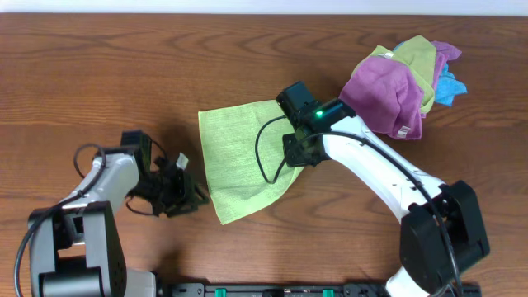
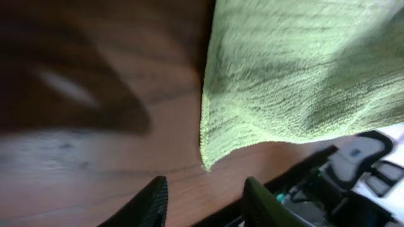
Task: Fold the cloth
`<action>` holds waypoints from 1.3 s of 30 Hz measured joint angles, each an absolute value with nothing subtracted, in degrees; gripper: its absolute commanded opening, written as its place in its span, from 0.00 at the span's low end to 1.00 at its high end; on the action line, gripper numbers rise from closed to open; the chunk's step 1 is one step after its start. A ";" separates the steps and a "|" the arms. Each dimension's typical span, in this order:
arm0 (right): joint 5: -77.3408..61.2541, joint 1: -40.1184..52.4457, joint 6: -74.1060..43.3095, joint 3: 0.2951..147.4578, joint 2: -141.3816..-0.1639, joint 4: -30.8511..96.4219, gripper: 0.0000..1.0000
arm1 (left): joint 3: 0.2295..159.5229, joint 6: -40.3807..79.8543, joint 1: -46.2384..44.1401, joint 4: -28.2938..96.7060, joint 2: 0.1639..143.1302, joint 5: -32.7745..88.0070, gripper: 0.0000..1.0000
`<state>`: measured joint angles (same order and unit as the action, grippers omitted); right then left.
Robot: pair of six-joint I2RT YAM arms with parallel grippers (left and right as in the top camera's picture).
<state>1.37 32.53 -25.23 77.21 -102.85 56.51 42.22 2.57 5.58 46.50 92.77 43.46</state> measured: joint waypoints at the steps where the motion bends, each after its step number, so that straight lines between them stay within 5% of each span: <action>1: 1.30 32.53 -25.23 77.21 -102.85 56.49 0.02 | 41.21 3.11 5.58 45.36 92.77 44.53 0.45; 19: 0.05 32.53 -25.23 77.19 -102.85 56.31 0.02 | 29.26 21.67 2.37 21.71 91.39 57.52 0.69; 27: -0.32 32.53 -25.23 77.19 -102.85 56.31 0.02 | 29.17 28.64 -4.45 14.87 90.76 56.38 0.69; 36: -0.69 32.53 -25.26 77.19 -102.85 56.27 0.01 | 28.97 31.11 -10.41 12.99 90.61 48.36 0.06; 39: -0.78 32.53 -25.23 77.19 -102.85 56.31 0.01 | 28.82 31.18 -10.68 12.84 90.70 46.74 0.06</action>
<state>-0.78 32.53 -25.23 77.19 -102.85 56.31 28.82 31.18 -10.68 12.84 90.70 46.74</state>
